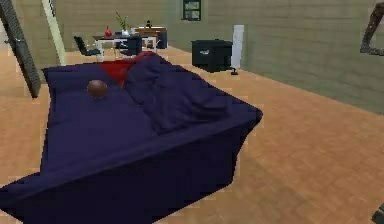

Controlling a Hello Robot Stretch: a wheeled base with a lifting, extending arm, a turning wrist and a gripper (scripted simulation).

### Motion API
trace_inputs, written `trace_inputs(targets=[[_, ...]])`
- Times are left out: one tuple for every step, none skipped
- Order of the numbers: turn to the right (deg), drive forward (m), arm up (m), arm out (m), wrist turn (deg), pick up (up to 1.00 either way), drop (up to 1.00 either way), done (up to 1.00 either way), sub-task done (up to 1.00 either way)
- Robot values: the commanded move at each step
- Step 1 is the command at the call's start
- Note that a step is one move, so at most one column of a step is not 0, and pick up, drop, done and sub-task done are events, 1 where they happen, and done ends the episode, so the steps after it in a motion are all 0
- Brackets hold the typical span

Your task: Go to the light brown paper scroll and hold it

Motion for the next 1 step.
trace_inputs(targets=[[33.0, 0.0, 0.0, 0.0, 0.0, 0.0, 0.0, 0.0, 0.0]])
